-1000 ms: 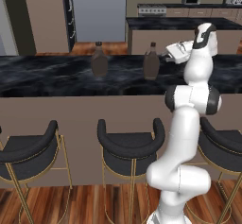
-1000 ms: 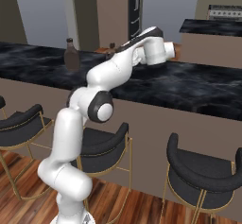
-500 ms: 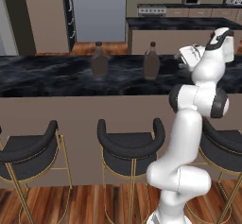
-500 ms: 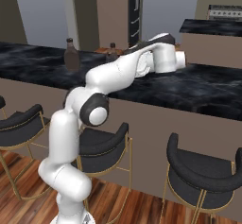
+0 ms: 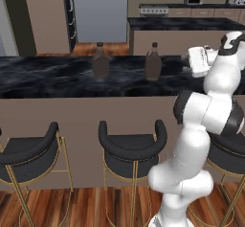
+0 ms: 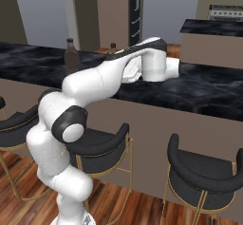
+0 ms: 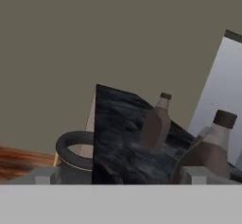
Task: The dining table condiment station is running low on syrup bottle. Refill the condiment station by opening the cabinet and taking the syrup bottle from the cabinet and placing it on the dining table.
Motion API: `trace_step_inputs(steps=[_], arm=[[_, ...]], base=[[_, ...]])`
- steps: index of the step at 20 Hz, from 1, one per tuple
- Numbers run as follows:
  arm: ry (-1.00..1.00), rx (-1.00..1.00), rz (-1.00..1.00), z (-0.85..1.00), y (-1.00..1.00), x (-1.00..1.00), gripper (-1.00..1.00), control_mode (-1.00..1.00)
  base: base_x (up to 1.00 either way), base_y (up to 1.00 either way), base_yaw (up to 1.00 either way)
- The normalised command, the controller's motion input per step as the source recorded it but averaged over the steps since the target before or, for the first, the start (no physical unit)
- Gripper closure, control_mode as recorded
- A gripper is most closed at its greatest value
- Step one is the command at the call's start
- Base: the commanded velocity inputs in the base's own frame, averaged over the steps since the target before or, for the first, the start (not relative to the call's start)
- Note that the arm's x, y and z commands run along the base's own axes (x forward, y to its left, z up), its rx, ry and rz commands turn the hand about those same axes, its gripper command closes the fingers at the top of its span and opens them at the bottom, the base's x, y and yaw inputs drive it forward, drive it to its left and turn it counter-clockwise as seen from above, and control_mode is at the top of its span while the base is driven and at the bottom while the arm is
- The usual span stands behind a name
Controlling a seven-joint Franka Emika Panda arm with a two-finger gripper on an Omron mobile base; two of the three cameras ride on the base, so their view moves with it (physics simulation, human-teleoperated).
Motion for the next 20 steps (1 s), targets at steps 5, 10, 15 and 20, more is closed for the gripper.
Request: trace_step_inputs(steps=[5,10,15,20], arm=[[-0.03,0.0,-0.26,0.17,0.43,-0.71,-1.0,-1.0],[0.0,0.0,-0.26,0.13,0.34,-0.74,-1.0,-1.0],[0.0,0.0,-0.23,0.16,0.2,-0.77,-1.0,-1.0],[0.0,0.0,-0.14,0.05,0.01,-0.74,-1.0,-1.0]], base=[[0.0,0.0,0.0],[0.0,0.0,0.0],[0.0,0.0,0.0],[0.0,0.0,0.0]])
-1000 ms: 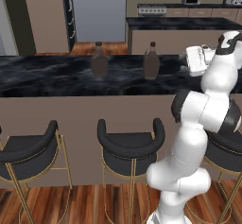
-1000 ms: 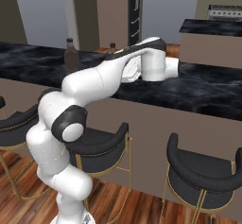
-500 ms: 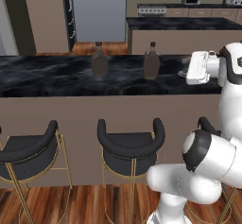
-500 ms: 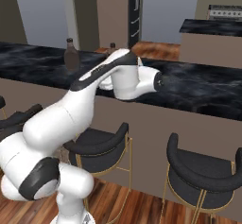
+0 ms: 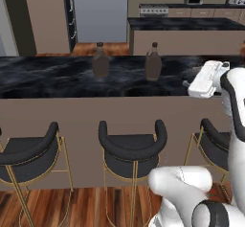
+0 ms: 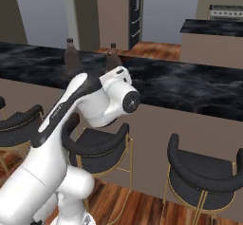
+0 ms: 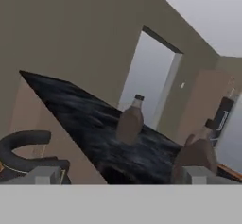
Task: The dining table condiment station is running low on syrup bottle. Refill the condiment station by opening the cabinet and taking the syrup bottle from the cabinet and placing it on the dining table.
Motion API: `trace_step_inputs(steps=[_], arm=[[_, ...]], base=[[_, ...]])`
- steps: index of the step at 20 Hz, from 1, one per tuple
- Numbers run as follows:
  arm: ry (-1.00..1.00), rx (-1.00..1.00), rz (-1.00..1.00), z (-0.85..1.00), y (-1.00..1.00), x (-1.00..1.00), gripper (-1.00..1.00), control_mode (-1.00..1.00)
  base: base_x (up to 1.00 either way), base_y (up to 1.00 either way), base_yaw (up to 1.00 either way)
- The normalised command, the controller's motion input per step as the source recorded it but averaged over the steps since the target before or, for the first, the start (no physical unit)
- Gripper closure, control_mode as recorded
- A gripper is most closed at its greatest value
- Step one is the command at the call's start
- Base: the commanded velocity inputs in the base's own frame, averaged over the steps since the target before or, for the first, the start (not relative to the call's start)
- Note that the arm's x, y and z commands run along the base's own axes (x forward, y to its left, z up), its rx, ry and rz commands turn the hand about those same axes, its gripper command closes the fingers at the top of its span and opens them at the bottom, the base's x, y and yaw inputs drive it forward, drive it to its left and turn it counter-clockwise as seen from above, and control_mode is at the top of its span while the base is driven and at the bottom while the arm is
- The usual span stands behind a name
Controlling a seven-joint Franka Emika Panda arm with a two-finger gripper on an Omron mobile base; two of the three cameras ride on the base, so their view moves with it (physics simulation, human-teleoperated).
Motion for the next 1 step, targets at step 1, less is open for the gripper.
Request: trace_step_inputs(steps=[1], arm=[[0.0,0.0,-0.07,0.0,0.0,-0.56,-1.0,-1.0]], base=[[0.0,0.0,0.0]])
